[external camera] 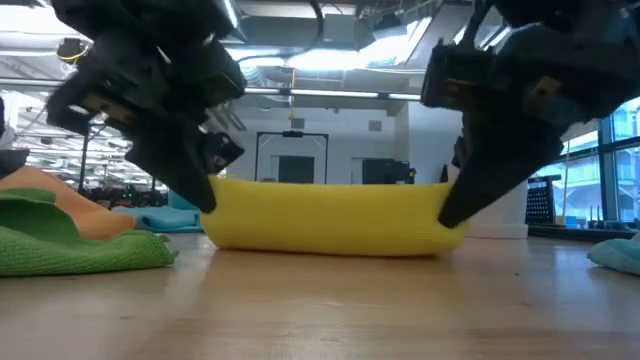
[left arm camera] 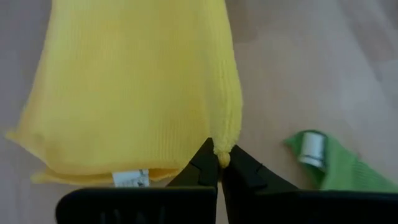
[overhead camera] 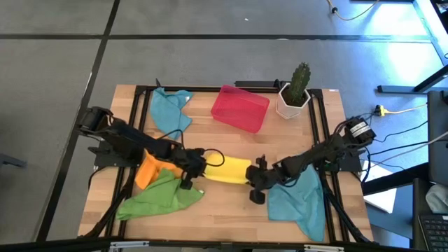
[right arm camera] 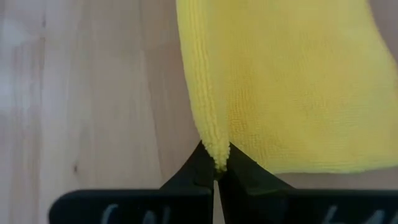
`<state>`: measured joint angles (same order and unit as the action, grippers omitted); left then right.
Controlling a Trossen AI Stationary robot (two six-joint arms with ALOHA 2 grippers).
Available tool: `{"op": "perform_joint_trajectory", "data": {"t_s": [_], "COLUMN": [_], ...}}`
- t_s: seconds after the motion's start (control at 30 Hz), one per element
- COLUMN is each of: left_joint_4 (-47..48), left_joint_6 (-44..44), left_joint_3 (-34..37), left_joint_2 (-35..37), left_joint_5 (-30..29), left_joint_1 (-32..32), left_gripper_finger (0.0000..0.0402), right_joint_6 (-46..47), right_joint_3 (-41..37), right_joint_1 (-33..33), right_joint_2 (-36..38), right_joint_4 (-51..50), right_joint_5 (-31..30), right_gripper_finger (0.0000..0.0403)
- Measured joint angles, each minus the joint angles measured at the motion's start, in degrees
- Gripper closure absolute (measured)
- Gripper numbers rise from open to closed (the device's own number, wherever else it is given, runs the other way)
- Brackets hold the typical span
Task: Roll microfiber towels into tight, uniform cylinder then place into a basket
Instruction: Roll the yellow towel
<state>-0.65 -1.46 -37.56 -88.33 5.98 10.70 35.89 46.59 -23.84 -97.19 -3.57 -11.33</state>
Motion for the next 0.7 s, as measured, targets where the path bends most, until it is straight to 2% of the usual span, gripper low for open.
{"op": "perform_joint_trajectory", "data": {"t_s": [0.3,0.4,0.53,0.7], "left_joint_4": [1.42,1.31,0.73,1.36], "left_joint_6": [0.36,-1.29,-4.65,-7.92], "left_joint_3": [0.00,-0.04,-0.02,-1.45], "left_joint_2": [-0.88,-0.88,-0.88,-0.88], "left_joint_5": [1.91,5.73,10.58,11.83], "left_joint_1": [-4.61,-5.62,-3.87,2.38], "left_gripper_finger": [0.0401,0.0401,0.0401,0.0401], "right_joint_6": [5.49,7.01,5.28,4.29], "right_joint_3": [-2.02,-3.00,-3.07,-3.14], "right_joint_1": [3.37,3.65,2.66,0.12], "right_joint_2": [-0.26,-0.26,-0.26,-0.26], "right_joint_4": [0.21,0.52,3.87,14.02], "right_joint_5": [-0.23,-0.60,4.45,13.57], "right_gripper_finger": [0.0397,0.0398,0.0399,0.0399]}}
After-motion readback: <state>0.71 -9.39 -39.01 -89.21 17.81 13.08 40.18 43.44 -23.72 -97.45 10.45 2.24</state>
